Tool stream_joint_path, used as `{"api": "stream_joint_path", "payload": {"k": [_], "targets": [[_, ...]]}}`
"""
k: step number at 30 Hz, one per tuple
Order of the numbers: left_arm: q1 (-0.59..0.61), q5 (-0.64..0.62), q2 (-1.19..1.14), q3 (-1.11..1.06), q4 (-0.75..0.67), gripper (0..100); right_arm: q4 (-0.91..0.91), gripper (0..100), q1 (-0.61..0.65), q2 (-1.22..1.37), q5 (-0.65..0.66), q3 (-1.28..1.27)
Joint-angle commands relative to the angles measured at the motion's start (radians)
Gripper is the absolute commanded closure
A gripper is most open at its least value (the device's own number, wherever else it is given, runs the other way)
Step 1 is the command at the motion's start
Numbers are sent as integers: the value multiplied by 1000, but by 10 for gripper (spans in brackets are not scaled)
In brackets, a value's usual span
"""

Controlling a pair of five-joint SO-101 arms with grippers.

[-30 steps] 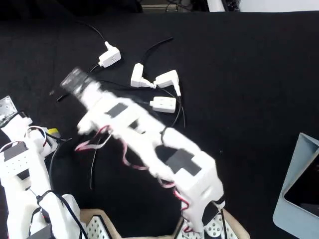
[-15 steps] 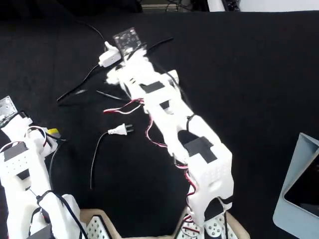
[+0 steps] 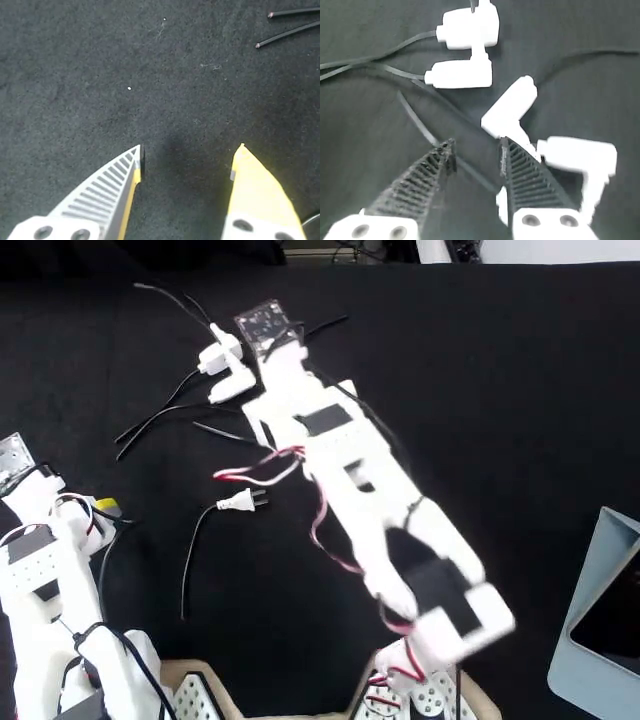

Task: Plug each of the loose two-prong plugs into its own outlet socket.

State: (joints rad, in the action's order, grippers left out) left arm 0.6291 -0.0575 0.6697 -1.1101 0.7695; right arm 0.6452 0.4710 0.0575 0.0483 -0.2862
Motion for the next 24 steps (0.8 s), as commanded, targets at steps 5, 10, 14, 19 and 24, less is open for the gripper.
{"api": "stream_joint_path", "payload": {"k": [5,10,14,19,24], "targets": [[-1,2,15,7,-6,711,117,867,-5,-275,-193,-163],[-1,2,15,-5,-14,711,213,865,66,-282,-275,-183],[-1,2,15,-8,-14,711,288,864,161,-239,-87,-165],[4,2,15,-10,-14,711,364,864,187,-99,161,-68],[5,2,15,-10,-14,711,508,864,189,99,328,125]]}}
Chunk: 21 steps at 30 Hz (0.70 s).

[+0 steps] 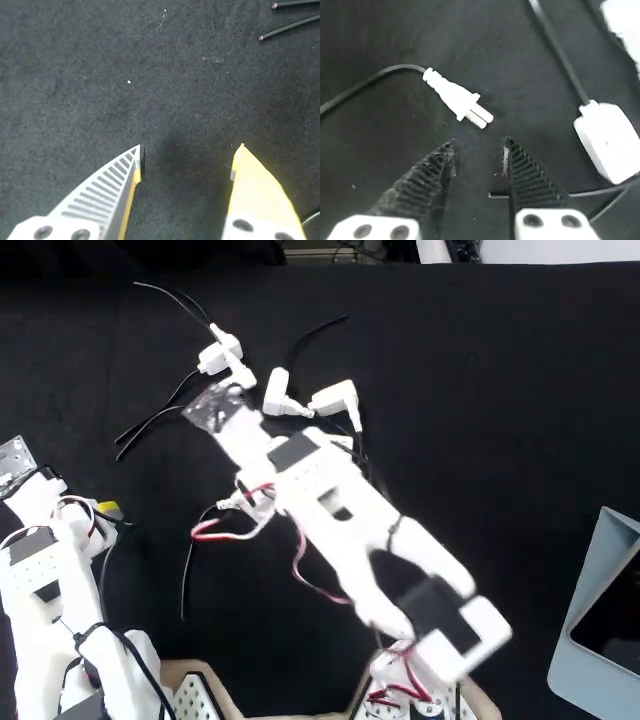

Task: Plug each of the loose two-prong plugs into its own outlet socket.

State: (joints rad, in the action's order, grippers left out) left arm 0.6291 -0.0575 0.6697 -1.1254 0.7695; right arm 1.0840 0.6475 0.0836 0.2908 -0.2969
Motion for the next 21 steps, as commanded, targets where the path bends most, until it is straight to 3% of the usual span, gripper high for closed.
{"api": "stream_joint_path", "payload": {"k": [1,11,17,21], "targets": [[5,2,15,5,-14,711,95,864,12,105,114,176],[1,40,15,5,-9,711,242,862,77,323,221,501],[1,43,15,4,-6,711,272,754,92,473,229,627],[1,43,15,4,-6,711,339,785,89,559,238,750]]}}
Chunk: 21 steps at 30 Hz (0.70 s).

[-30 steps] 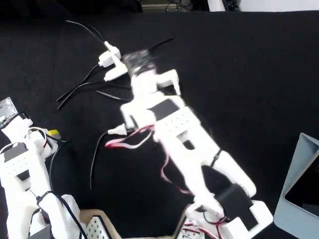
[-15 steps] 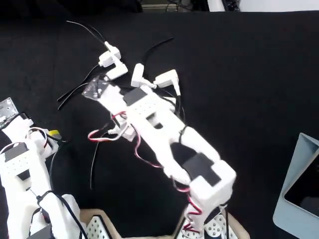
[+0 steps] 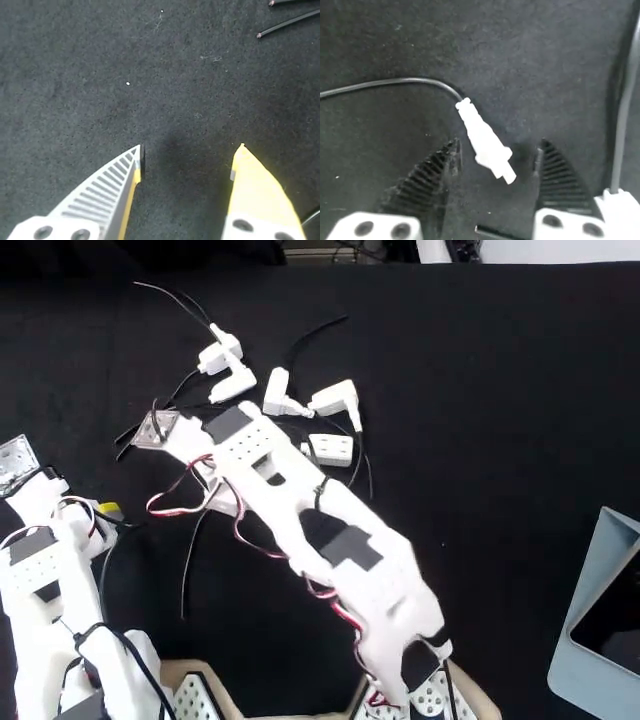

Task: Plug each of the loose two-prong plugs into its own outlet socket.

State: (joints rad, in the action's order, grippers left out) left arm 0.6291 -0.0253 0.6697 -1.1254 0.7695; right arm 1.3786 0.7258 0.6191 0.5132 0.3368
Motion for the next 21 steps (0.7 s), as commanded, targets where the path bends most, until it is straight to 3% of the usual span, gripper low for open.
{"api": "stream_joint_path", "payload": {"k": [1,12,18,21], "targets": [[1,11,15,4,-6,711,66,796,11,42,34,147],[1,11,15,-1,-9,711,157,821,8,193,69,302],[1,11,23,-10,-12,711,195,990,-6,191,69,303],[1,11,23,-10,-14,711,239,982,-20,189,63,303]]}}
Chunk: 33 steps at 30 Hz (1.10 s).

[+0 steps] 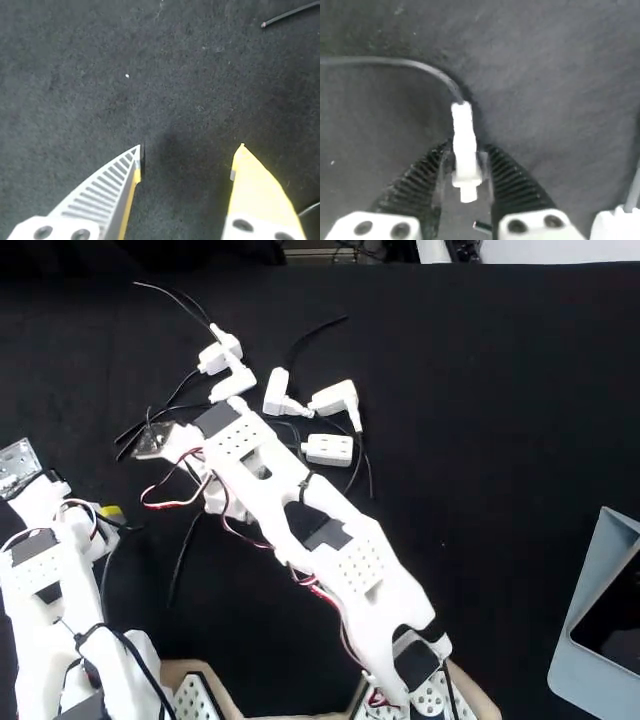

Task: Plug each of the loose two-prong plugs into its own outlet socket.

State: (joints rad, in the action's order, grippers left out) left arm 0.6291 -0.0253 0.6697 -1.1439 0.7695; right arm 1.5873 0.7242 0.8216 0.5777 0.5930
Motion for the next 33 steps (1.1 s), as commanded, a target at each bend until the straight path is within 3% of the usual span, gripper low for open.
{"api": "stream_joint_path", "payload": {"k": [1,5,20,26,33], "targets": [[1,11,23,8,-14,711,43,986,-18,-13,-2,48],[1,12,23,8,-14,711,69,987,-18,-28,-20,58],[1,12,23,8,-14,711,26,987,-103,-427,-397,-68],[-2,6,23,16,-14,711,-109,987,-130,-682,-540,-303],[-68,6,25,16,-14,711,-428,987,-132,-1056,-559,-739]]}}
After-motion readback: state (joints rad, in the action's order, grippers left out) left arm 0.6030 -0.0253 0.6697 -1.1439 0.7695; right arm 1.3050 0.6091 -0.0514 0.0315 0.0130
